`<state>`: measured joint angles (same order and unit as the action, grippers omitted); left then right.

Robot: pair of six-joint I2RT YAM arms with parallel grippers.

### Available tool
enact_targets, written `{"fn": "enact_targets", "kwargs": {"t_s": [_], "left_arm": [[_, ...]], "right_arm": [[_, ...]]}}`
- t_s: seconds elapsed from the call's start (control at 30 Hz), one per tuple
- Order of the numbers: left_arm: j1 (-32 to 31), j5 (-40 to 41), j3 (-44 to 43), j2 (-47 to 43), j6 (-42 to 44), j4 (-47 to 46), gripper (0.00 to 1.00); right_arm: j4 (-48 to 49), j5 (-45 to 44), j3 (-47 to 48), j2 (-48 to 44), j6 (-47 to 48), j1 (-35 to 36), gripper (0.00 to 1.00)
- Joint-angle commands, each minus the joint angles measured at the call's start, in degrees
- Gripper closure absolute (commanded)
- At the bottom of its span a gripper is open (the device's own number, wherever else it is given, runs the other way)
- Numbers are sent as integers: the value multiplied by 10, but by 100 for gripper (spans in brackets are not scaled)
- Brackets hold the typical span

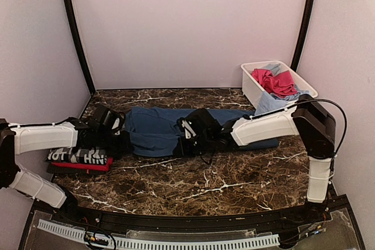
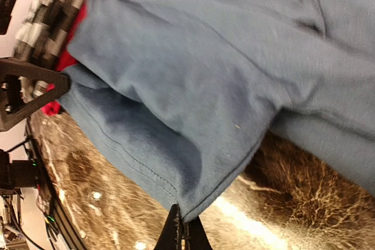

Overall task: Fold and stack the mixed laundry pile
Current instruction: Pick up the rectangle-folded T-shirt from the center of the board, then adjust the rectangle-folded T-shirt at the center of the board.

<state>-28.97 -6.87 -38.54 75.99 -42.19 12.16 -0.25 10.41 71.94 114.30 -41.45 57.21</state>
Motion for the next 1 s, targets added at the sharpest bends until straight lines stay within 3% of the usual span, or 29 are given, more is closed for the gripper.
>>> {"fn": "enact_targets", "kwargs": {"t_s": [0.0, 0.27, 0.43, 0.67, 0.97], "left_arm": [[12, 3, -74, -21, 31, 54, 100], [79, -22, -198, 93, 81, 11, 100], [89, -24, -278, 201, 98, -20, 100], [96, 16, -363, 282, 103, -21, 100], [104, 59, -355, 293, 84, -27, 100]], "right_arm": [[-18, -26, 47, -48, 42, -22, 100], [-34, -4, 127, 1, 92, -103, 100], [-49, 13, 205, 69, 117, -133, 100], [-51, 16, 272, 134, 124, -164, 100], [-72, 15, 342, 189, 139, -181, 100]]}}
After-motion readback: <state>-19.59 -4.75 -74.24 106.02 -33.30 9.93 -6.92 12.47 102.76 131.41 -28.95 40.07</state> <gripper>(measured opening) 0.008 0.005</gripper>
